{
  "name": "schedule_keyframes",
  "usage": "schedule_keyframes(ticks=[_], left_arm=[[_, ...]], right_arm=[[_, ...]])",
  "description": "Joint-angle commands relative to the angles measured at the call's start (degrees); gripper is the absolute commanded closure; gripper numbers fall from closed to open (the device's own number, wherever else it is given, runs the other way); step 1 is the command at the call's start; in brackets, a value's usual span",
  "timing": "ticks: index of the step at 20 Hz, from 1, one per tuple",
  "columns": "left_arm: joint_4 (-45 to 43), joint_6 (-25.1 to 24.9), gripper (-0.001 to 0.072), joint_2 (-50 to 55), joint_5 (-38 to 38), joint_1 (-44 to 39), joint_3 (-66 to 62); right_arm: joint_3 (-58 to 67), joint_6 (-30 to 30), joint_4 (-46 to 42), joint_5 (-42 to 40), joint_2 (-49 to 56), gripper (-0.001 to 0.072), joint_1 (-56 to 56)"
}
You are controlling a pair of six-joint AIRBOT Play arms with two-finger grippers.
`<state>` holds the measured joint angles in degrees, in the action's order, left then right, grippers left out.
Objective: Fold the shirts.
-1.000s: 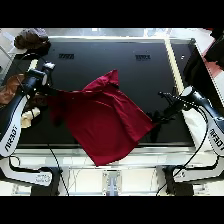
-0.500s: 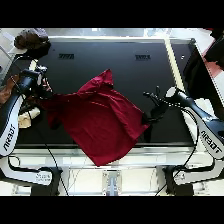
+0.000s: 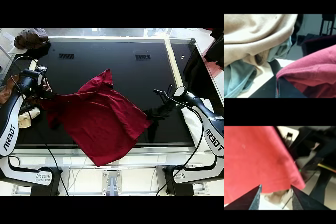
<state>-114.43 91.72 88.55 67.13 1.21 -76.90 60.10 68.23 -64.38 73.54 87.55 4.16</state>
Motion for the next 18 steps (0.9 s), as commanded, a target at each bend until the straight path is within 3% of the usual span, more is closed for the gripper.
schedule_keyframes(ticks=[1, 7, 12, 16, 17, 18], left_arm=[[0.7, 0.0, 0.0693, 0.0, 0.0, -0.2, 0.0], [0.7, 0.0, 0.0694, 0.0, 0.0, -0.2, 0.0], [1.8, 0.0, 0.0693, 0.0, 0.0, -0.2, 0.0], [2.2, 0.0, 0.0694, 0.0, 0.0, -0.3, 0.0], [2.2, 0.0, 0.0694, 0.0, 0.0, -0.3, 0.0], [2.2, 0.0, 0.0693, 0.0, 0.0, -0.3, 0.0]], right_arm=[[0.0, 0.3, -1.8, -5.8, 0.0, 0.0279, 1.1], [0.0, -0.5, -1.3, -0.5, 1.4, 0.0279, 4.7], [0.0, -3.6, 4.7, 3.3, 3.5, 0.0281, 4.7], [0.0, -4.5, 4.9, 3.4, 3.7, 0.0346, 4.7], [0.0, -4.5, 5.0, 3.4, 3.8, 0.046, 4.7], [0.0, -5.1, 5.2, 3.2, 3.8, 0.0668, 4.7]])
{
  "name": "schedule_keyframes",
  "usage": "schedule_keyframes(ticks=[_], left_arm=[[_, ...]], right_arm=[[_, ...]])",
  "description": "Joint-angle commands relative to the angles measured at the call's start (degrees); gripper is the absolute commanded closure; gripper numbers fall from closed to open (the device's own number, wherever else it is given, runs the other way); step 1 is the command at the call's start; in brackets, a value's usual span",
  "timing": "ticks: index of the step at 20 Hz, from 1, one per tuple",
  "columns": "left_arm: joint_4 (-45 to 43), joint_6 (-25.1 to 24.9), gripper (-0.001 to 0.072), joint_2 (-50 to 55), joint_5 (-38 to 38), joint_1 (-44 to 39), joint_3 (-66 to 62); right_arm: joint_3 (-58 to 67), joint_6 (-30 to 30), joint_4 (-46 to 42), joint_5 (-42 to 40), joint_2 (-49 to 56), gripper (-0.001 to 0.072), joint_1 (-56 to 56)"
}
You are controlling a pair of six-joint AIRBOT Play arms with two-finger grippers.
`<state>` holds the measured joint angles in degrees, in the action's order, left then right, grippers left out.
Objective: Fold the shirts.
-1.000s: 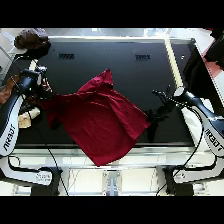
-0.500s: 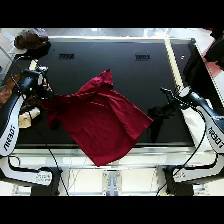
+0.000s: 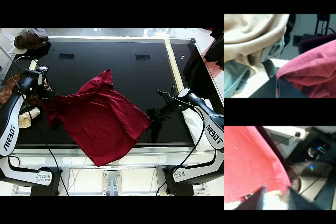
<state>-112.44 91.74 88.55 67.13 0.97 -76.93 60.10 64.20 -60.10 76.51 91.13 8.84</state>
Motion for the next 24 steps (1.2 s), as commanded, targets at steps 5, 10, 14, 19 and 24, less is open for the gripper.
schedule_keyframes(ticks=[5, 10, 14, 19, 24], left_arm=[[0.3, 0.0, 0.0694, -1.0, 2.0, -0.7, 0.0], [5.1, 0.0, 0.0694, -5.1, 8.1, -2.6, 0.0], [21.8, -0.6, 0.0695, -9.3, 7.6, -6.4, 0.1], [24.4, 4.3, 0.0693, -11.2, 5.0, -18.2, 5.9], [21.6, 8.2, 0.008, -10.7, -8.6, -19.5, 11.7]], right_arm=[[7.8, 1.0, -0.5, -4.2, 0.2, 0.0701, 0.1], [34.2, 9.3, -8.7, -16.3, 0.5, 0.0703, 0.1], [52.2, 13.3, -9.2, -18.7, 6.3, 0.0703, 0.0], [56.0, 15.9, -5.4, -19.3, 13.3, 0.0459, -1.4], [56.1, 15.9, -7.8, -16.7, 10.4, 0.0119, -0.9]])
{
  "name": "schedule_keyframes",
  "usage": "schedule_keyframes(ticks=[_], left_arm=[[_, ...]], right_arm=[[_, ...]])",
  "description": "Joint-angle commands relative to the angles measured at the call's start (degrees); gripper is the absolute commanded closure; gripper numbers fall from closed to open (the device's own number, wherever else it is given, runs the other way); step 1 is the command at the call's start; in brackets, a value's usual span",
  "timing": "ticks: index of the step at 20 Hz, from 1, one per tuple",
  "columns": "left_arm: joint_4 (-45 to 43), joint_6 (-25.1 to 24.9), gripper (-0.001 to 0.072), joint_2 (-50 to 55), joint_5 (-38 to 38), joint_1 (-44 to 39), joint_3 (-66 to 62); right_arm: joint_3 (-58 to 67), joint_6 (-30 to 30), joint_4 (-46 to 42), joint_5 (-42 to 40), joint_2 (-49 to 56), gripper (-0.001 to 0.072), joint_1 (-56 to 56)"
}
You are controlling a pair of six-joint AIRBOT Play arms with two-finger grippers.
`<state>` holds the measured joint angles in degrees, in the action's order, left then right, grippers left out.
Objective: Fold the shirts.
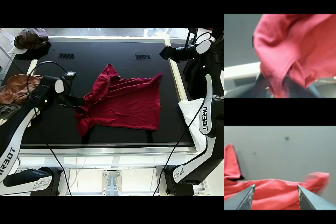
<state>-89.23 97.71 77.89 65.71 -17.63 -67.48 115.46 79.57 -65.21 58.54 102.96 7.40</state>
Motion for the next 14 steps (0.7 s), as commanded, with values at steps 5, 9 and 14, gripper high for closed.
schedule_keyframes(ticks=[5, 9, 14], left_arm=[[-10.5, -12.5, 0.0088, -0.8, -9.6, 7.0, 0.4], [3.4, -49.1, 0.0158, -0.7, -7.6, 7.1, 0.5], [7.8, -56.7, 0.0158, 1.9, -6.0, 0.1, 0.4]], right_arm=[[0.8, 0.9, -12.4, 14.6, -14.7, 0.0165, 12.9], [-5.8, -1.0, -8.1, 31.4, -24.7, 0.016, 25.6], [-33.4, -2.6, -0.3, 24.3, -37.9, 0.0159, 28.3]])
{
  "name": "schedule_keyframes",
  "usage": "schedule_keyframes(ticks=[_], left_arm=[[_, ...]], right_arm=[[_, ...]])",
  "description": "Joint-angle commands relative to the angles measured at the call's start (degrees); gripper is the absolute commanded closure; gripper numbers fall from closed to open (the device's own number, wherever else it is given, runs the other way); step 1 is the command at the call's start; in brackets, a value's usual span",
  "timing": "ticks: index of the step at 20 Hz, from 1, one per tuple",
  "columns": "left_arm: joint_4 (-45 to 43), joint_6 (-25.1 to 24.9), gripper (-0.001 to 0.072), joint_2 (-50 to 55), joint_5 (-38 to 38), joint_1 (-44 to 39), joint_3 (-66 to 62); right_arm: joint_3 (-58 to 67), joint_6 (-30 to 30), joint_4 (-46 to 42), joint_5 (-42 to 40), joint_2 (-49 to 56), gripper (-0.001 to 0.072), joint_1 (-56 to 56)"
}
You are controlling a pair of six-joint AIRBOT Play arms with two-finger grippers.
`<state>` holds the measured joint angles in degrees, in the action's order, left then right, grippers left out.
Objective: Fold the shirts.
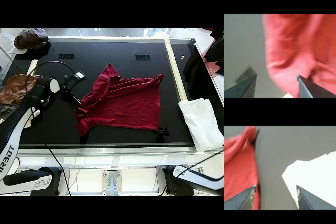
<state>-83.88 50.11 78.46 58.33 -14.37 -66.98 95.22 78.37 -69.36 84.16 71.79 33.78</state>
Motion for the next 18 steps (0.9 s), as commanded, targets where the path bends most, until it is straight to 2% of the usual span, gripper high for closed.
schedule_keyframes(ticks=[1, 3, 5, 7, 9, 12, 13, 15, 16, 18], left_arm=[[-0.2, -9.0, 0.0158, 2.1, 3.2, -4.5, -0.1], [-5.8, -7.8, 0.0158, 3.4, 8.5, -6.3, -0.1], [-7.2, -5.1, 0.0158, 3.4, 9.4, -6.3, -0.1], [-7.3, -5.1, 0.0163, 3.5, 8.9, -6.3, -0.2], [-8.9, -5.1, 0.0216, 4.7, 7.1, -6.3, -0.2], [-9.4, -4.7, 0.0221, 7.8, 3.7, -6.3, -0.2], [-9.4, -3.3, 0.0288, 8.9, 3.4, -6.3, -0.3], [-10.5, -1.0, 0.0637, 10.2, 3.3, -6.3, -0.3], [-11.6, -0.8, 0.0692, 10.2, 3.4, -6.3, -0.3], [-15.0, 1.4, 0.0693, 9.9, 3.4, -6.3, -0.9]], right_arm=[[-19.4, -1.8, 4.7, -3.8, -8.5, 0.016, 1.1], [-28.5, -3.6, 4.7, -7.3, -10.4, 0.0159, 0.0], [-32.9, -4.4, 5.4, -8.7, -10.5, 0.0159, -0.3], [-33.8, -4.6, 6.3, -9.5, -10.5, 0.0159, -0.3], [-33.8, -4.8, 9.6, -10.2, -10.6, 0.0159, -0.3], [-33.8, -7.4, 16.1, -8.9, -10.6, 0.0159, -0.3], [-33.8, -7.6, 16.9, -7.6, -10.6, 0.0159, -0.3], [-33.9, -7.5, 16.0, -1.6, -10.6, 0.016, -0.3], [-34.8, -7.5, 15.2, 3.0, -10.7, 0.016, -0.3], [-40.4, -6.6, 14.6, 5.5, -12.0, 0.016, -0.3]])
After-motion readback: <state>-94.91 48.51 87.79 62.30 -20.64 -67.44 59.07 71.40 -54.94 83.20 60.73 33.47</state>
